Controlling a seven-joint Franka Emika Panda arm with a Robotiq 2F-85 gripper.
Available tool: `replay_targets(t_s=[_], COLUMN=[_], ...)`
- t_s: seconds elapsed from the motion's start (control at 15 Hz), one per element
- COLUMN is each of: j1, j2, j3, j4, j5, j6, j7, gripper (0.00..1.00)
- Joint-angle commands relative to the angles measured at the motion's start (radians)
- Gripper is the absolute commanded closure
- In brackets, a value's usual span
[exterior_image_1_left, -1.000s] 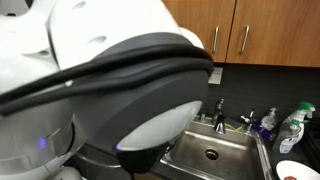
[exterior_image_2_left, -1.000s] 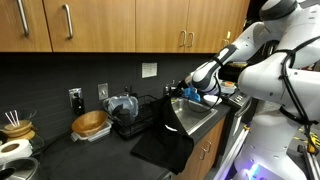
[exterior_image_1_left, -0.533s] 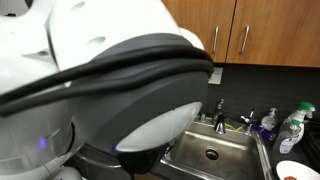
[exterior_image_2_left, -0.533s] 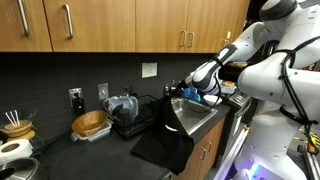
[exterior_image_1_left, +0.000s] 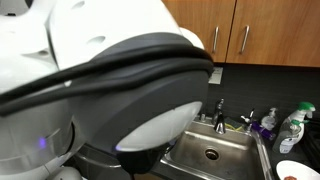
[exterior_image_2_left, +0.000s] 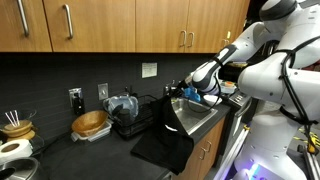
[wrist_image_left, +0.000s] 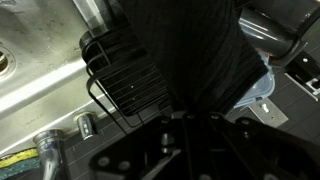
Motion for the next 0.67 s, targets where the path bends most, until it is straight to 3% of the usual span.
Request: replay_targets(t_s=[0.0,0.6], j1=[0.003,0.084], j2=[0.000,-0.034], j3=[0.000,-0.116], j4=[-0.001,0.001], j5=[0.012,0.114], j6=[0.003,0.011], j7=[-0.008,0.024], gripper=[0.99,0.99])
